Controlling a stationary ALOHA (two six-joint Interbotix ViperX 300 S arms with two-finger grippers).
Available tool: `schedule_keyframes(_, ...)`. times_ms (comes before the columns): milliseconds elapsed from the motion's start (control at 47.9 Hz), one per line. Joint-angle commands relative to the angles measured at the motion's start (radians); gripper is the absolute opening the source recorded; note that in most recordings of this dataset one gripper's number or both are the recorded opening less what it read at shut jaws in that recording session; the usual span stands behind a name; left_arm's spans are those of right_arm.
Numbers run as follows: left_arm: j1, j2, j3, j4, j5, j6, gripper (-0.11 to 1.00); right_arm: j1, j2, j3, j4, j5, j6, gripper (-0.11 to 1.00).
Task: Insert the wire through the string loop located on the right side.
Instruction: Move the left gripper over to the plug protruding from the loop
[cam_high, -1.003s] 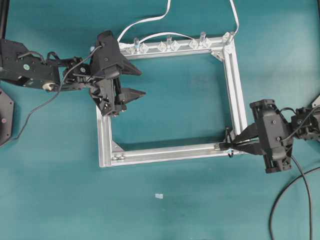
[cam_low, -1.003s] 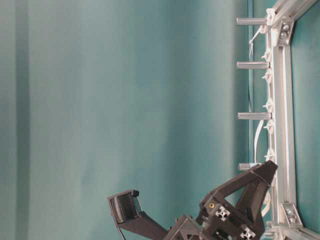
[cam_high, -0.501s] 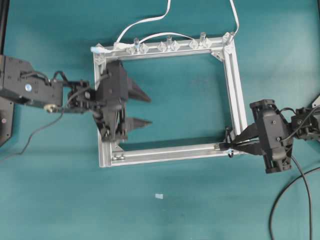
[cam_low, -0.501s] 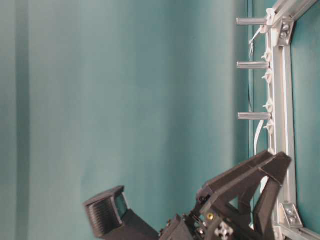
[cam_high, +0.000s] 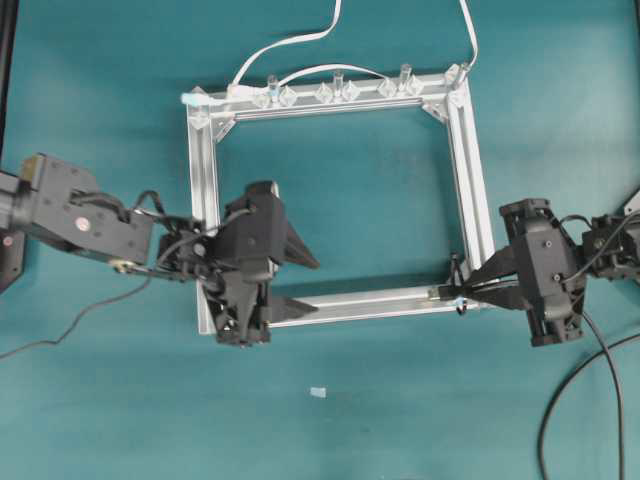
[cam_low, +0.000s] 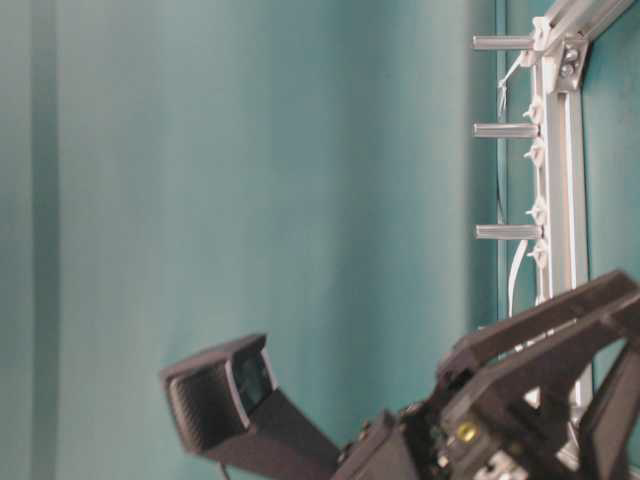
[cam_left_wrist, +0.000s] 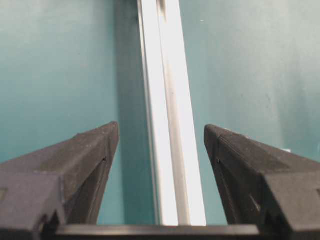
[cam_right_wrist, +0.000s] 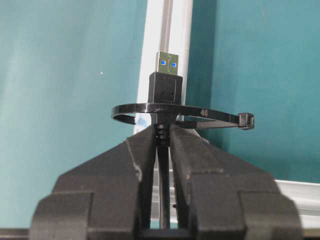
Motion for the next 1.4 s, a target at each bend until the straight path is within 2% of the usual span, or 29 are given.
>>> schedule_keyframes(0,-0.003,0.009,-0.043,0.0,-0.003,-0.009,0.71,0.0,-0.005,-0.015,-0.003,-0.009,0.0,0.12)
schedule_keyframes(293,0.003,0.095,-0.14,0.0,-0.003,-0.009,0.71,0.0,-0.005,-0.015,-0.003,-0.009,0.0,0.12)
schedule_keyframes(627,0.038,0.258,-0.348,0.003,-0.003,-0.008,0.71,0.0,-0.005,-0.015,-0.003,-0.011,0.0,0.12)
schedule_keyframes(1003,0.06,0.383,-0.526,0.003,0.0,-0.008,0.71,0.0,-0.005,-0.014,-0.003,-0.029,0.0,0.12)
schedule_keyframes(1379,0.038,0.399,-0.538,0.003,0.046,-0.009,0.71,-0.002,-0.005,-0.012,-0.003,-0.032,0.0,0.12)
